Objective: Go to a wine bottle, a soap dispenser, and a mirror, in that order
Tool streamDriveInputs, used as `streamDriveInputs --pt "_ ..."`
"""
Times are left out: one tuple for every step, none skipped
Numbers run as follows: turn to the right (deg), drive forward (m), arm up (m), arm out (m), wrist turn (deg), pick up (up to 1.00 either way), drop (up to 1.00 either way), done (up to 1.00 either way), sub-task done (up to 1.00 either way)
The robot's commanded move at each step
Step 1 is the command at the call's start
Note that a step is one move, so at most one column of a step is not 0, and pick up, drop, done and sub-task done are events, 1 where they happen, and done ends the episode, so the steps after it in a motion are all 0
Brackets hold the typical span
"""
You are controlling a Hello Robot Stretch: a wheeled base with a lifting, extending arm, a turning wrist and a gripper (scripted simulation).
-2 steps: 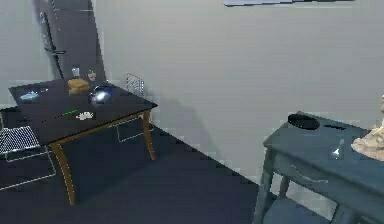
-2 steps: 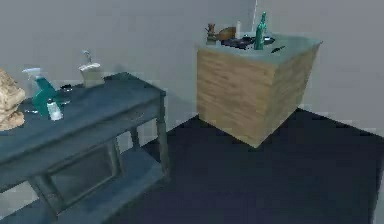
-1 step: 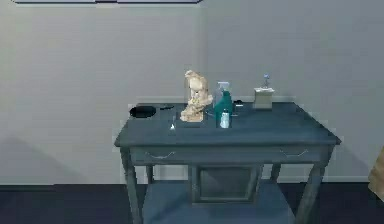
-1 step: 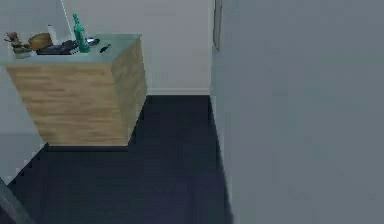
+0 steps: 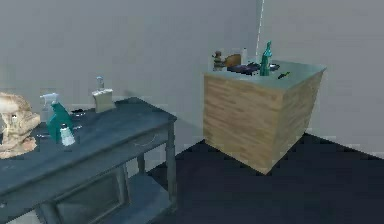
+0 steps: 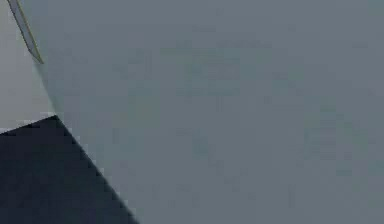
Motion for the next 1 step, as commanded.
streamDriveInputs --pt "18.0 0.00 0.00 0.00 0.0 0.00 0.00 0.00 0.00"
